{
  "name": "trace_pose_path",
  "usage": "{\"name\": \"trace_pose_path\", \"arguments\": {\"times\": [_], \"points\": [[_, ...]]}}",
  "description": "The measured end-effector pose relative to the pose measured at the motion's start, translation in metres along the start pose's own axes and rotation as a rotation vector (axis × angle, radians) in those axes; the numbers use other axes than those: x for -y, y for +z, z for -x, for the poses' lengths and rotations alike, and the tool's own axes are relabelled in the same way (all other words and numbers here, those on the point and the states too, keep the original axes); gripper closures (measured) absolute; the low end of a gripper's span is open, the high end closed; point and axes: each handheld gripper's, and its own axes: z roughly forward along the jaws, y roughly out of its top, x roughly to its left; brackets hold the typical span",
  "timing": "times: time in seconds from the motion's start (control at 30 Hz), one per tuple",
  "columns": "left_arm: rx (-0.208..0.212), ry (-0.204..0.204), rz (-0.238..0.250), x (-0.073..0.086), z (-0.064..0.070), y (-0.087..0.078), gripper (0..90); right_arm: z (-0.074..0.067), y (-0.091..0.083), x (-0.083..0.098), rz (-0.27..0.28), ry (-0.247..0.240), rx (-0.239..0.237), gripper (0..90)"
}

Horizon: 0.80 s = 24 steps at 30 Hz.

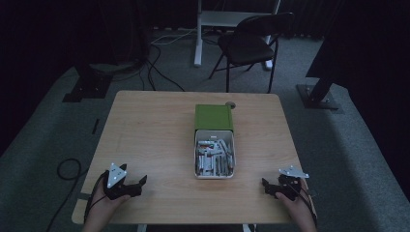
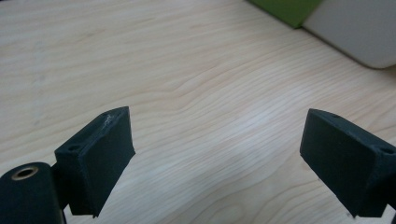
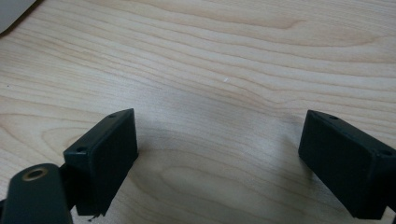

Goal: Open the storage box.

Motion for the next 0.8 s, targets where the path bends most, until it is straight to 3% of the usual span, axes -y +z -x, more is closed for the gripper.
{"name": "trace_pose_path", "arguments": {"times": [0.07, 0.1, 0.13, 0.2, 0.33, 0.47, 0.5, 0.57, 0.63, 0.73, 0.8], "points": [[-0.007, -0.021, -0.002, 0.001, -0.002, 0.000, 10.5, 0.000, 0.000, 0.000, 0.000, 0.000, 0.000, 11.1], [-0.045, -0.055, -0.022, 0.003, -0.007, -0.001, 10.5, 0.000, 0.000, 0.000, 0.000, 0.000, 0.000, 11.0], [-0.064, -0.064, -0.031, 0.004, -0.009, -0.001, 10.4, 0.000, 0.000, 0.000, 0.000, 0.000, 0.000, 11.1], [-0.091, -0.082, -0.072, 0.006, -0.013, -0.001, 10.4, 0.000, 0.000, 0.000, 0.000, 0.000, 0.000, 11.1], [-0.105, -0.103, -0.159, 0.011, -0.018, 0.002, 10.5, 0.000, 0.000, 0.000, 0.000, 0.000, 0.000, 11.1], [-0.116, -0.096, -0.200, 0.014, -0.018, 0.004, 10.5, 0.000, 0.000, 0.000, 0.000, 0.000, 0.000, 11.0], [-0.126, -0.077, -0.227, 0.016, -0.018, 0.006, 10.5, 0.000, 0.000, 0.000, 0.000, 0.000, 0.000, 11.1], [-0.126, -0.087, -0.240, 0.018, -0.019, 0.008, 10.5, 0.000, 0.000, 0.000, 0.000, 0.000, 0.000, 11.0], [-0.124, -0.121, -0.238, 0.020, -0.020, 0.010, 10.2, 0.000, 0.000, 0.000, 0.000, 0.000, 0.000, 11.0], [-0.148, -0.125, -0.235, 0.019, -0.022, 0.011, 10.2, 0.000, 0.000, 0.000, 0.000, 0.000, 0.000, 11.1], [-0.137, -0.139, -0.241, 0.018, -0.022, 0.012, 10.2, 0.000, 0.000, 0.000, 0.000, 0.001, 0.000, 11.0]]}}
